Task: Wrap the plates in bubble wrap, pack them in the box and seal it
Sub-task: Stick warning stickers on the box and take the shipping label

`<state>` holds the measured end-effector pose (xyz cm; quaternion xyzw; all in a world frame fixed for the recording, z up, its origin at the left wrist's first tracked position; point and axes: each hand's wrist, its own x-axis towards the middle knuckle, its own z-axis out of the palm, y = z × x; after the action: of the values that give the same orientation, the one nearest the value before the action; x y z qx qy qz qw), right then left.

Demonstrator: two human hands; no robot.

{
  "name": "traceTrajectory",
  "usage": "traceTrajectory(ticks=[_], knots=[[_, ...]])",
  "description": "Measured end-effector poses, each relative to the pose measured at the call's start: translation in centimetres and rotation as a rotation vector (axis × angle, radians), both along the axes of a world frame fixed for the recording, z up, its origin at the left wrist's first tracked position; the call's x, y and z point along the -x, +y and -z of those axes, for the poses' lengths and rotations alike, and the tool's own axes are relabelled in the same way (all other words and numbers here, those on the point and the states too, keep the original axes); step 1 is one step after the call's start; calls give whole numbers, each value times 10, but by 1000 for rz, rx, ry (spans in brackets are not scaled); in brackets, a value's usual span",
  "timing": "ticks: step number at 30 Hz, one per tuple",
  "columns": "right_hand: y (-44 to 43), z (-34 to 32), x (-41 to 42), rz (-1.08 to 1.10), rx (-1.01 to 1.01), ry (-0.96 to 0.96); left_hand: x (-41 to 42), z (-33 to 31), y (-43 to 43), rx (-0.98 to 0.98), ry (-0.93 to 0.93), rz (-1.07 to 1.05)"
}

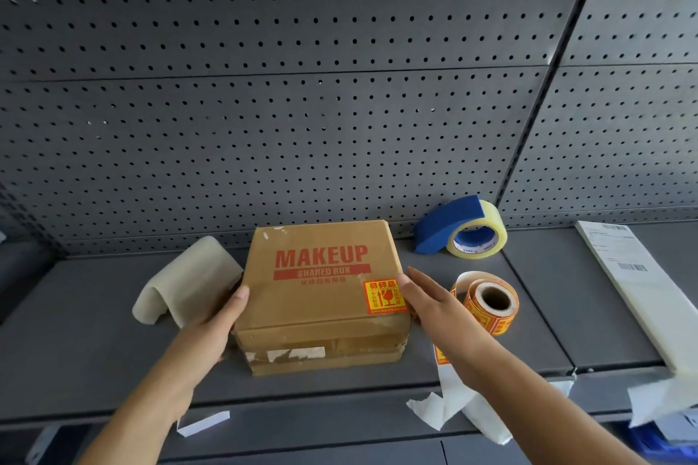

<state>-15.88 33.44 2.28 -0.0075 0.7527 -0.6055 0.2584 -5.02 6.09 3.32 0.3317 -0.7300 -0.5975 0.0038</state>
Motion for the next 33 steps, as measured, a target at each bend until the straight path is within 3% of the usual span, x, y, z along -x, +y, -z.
traceTrajectory(ticks=[4, 10, 18, 22, 33], knots=[[-9, 2, 8, -66, 21, -79, 0, 6, -2, -112, -5, 111], [-12, 4, 9, -105, 0, -92, -1, 2, 12, -75, 93, 152], [-2, -11, 11, -230, 156, 236, -5, 2, 13, 64, 284, 203], [-2, -5, 16, -279, 126, 377, 2, 14, 11, 117, 363, 223], [-2, 56, 5, -200, -99, 434, 5, 86, 15, 263, 313, 105]])
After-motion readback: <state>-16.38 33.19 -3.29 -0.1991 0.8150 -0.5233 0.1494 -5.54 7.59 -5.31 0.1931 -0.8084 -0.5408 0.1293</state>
